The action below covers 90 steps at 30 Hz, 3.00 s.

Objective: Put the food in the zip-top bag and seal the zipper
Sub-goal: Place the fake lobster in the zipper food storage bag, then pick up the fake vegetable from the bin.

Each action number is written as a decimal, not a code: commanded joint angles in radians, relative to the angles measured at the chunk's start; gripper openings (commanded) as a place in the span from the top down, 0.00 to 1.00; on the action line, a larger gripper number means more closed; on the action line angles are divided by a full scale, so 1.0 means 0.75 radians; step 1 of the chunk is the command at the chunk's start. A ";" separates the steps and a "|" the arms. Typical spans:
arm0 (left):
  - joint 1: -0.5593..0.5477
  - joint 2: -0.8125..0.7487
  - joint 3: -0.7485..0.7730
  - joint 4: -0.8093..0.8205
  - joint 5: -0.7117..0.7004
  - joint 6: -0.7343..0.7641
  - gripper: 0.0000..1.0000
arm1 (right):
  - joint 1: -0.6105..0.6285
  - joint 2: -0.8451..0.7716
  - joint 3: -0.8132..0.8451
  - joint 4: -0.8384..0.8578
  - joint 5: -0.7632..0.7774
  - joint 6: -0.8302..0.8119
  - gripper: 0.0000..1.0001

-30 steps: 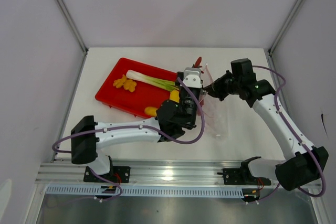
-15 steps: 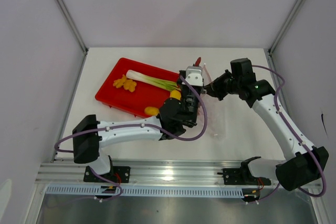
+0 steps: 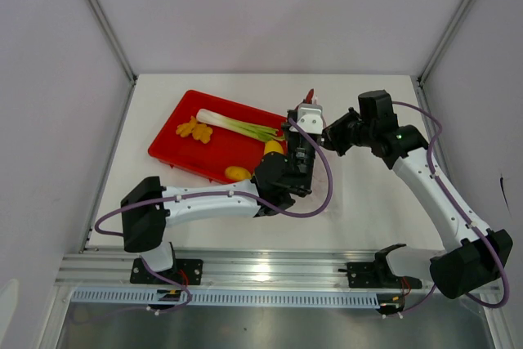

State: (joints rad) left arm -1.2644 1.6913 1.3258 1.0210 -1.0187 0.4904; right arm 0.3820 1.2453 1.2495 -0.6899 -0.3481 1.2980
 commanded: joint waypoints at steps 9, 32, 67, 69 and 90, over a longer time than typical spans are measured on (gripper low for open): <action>-0.020 -0.087 -0.054 -0.032 0.033 -0.159 0.99 | -0.019 0.002 0.019 0.046 -0.039 0.014 1.00; 0.041 -0.195 -0.125 -0.421 0.135 -0.541 0.99 | -0.029 -0.024 0.052 -0.015 -0.002 -0.057 1.00; 0.097 -0.328 -0.119 -0.811 0.329 -0.791 0.24 | -0.094 -0.026 0.105 -0.046 0.000 -0.207 1.00; 0.101 -0.351 -0.101 -0.825 0.336 -0.769 0.21 | -0.108 -0.044 0.052 -0.023 -0.010 -0.213 1.00; 0.859 -0.433 0.038 -1.889 1.017 -1.488 0.14 | -0.374 0.008 0.091 -0.117 0.137 -0.818 1.00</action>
State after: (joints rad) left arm -0.6834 1.3277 1.3193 -0.2760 -0.3618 -0.5396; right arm 0.1104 1.2285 1.2308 -0.7658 -0.3206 0.8093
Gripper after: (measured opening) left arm 0.862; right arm 0.003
